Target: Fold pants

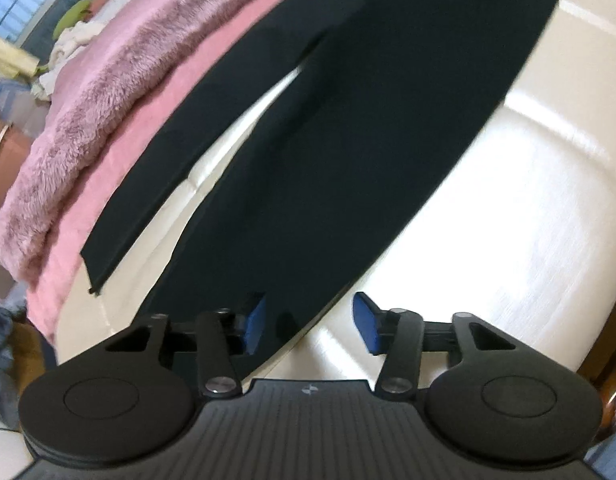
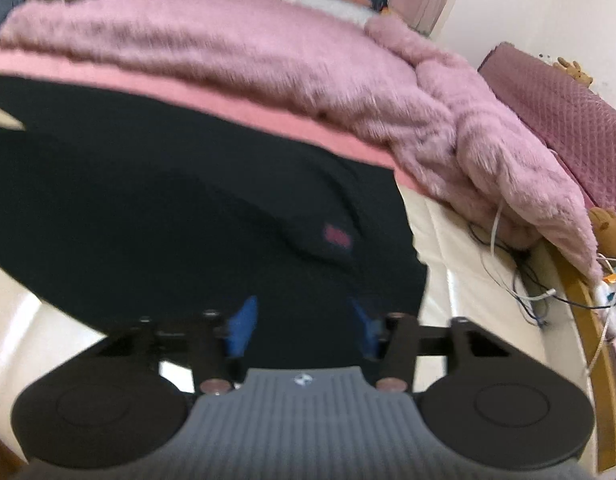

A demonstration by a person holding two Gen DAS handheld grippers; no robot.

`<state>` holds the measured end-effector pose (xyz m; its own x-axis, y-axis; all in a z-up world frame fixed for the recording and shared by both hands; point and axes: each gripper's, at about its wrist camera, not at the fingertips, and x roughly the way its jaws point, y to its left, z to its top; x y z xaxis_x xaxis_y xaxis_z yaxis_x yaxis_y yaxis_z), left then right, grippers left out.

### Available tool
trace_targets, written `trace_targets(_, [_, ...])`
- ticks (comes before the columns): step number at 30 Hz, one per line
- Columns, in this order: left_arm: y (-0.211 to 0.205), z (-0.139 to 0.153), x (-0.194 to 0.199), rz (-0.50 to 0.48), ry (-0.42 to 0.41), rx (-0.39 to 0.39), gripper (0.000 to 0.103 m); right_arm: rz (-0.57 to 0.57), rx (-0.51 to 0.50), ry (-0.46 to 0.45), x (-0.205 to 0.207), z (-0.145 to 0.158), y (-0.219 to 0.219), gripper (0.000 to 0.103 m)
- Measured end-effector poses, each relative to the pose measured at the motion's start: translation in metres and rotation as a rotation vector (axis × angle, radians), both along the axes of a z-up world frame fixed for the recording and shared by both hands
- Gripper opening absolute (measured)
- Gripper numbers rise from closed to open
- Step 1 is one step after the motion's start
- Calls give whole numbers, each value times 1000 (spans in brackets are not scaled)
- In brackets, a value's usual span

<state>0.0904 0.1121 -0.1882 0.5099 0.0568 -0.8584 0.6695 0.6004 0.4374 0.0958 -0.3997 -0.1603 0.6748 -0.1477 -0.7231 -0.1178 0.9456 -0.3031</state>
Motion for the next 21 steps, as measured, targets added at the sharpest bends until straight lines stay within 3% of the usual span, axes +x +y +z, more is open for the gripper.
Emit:
trace_targets(6, [-3,-6,10,-65,17,88,50,-71,-3,36,2,-9,-30,44])
trace_targets(9, [-7,-13,15,-80,28,157,25,-56,-6,61,2,-13,-37,44])
trace_targets(12, [-14,-18,13,-95,38,174,8,37,-82,108,-1,-20,-37,42])
trace_targets(15, [-14,-15,14,-35,14,145,2,159,-190,159,-8,-24,-39,37])
trace_targets(21, [-5,3,30,188,-54,33,1,368,-377,263,-18,-32,-47,28])
